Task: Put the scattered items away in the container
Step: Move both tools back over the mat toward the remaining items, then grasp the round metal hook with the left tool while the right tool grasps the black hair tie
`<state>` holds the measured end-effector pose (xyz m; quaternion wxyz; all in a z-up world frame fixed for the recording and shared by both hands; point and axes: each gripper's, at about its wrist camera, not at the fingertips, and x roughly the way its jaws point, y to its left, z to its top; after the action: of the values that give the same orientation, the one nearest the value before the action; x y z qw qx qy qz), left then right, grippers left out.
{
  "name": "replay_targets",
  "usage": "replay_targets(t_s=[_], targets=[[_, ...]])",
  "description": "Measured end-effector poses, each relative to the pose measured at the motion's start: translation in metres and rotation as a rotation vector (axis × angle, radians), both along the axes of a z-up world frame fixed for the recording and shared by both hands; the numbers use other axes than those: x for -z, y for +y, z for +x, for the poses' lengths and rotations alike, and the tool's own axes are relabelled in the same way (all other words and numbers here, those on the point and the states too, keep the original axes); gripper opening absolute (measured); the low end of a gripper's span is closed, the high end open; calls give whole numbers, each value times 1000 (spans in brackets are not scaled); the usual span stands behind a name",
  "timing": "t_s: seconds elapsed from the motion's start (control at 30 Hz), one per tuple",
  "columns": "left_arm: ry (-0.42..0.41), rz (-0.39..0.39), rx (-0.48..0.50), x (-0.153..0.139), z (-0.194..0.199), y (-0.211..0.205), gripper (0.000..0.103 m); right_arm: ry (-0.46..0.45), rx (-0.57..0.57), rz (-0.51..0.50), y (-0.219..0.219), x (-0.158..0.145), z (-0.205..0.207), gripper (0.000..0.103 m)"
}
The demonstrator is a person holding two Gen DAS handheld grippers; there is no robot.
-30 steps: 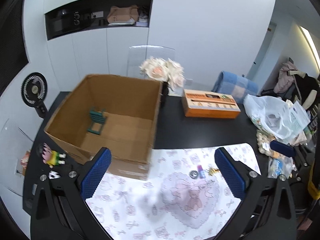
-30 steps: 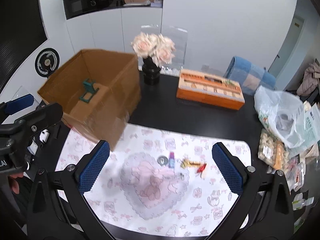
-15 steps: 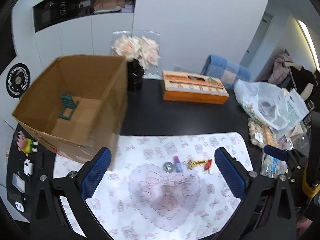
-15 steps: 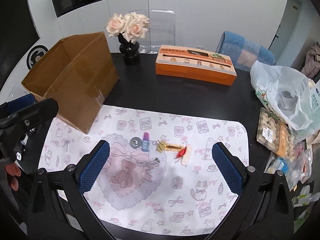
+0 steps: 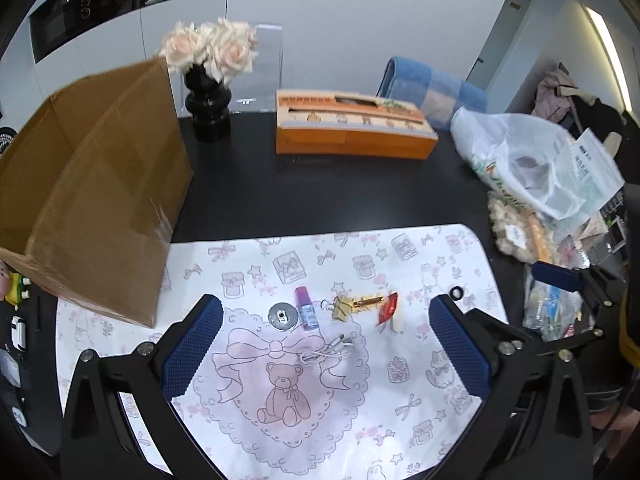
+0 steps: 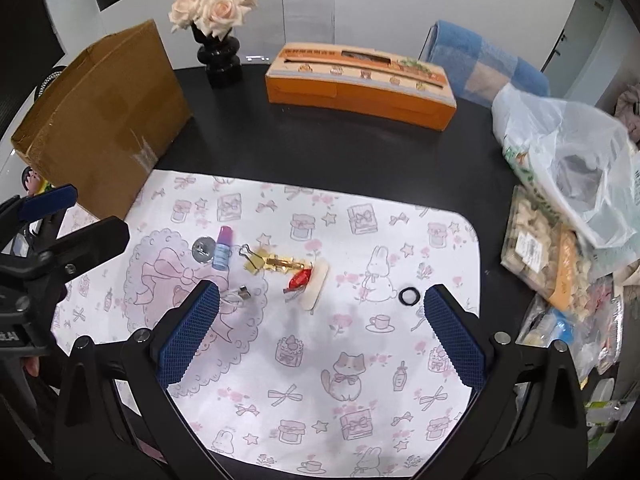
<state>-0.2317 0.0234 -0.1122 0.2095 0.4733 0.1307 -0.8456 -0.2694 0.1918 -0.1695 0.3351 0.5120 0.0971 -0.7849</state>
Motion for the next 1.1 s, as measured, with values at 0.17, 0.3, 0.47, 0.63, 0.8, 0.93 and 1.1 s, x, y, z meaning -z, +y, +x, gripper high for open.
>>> replay_targets(t_s=[0.17,0.3,0.47,0.63,0.8,0.93,1.1], targets=[[-48,11,-17,33,-11,-6,103,-34,8,19,4,30,-13,103],[-93,21,-31,64,-16,-17,103,-51,-14,68,3,60,-27,103],[-163,14,-34,100,-21,-26,91,-135,-4,64,7,94,-44,103],[-180,5,-44,125,-25,-31,91,-154,27,77,13,115,-56,103],[-181,16,-74,138,-29,-38,74,-181,61,91,18,129,-64,103],[-211,45,-96,147,-29,-45,61,-206,88,98,21,138,-71,103],[-196,38,-119,146,-23,-47,50,-207,95,112,22,144,-72,103]])
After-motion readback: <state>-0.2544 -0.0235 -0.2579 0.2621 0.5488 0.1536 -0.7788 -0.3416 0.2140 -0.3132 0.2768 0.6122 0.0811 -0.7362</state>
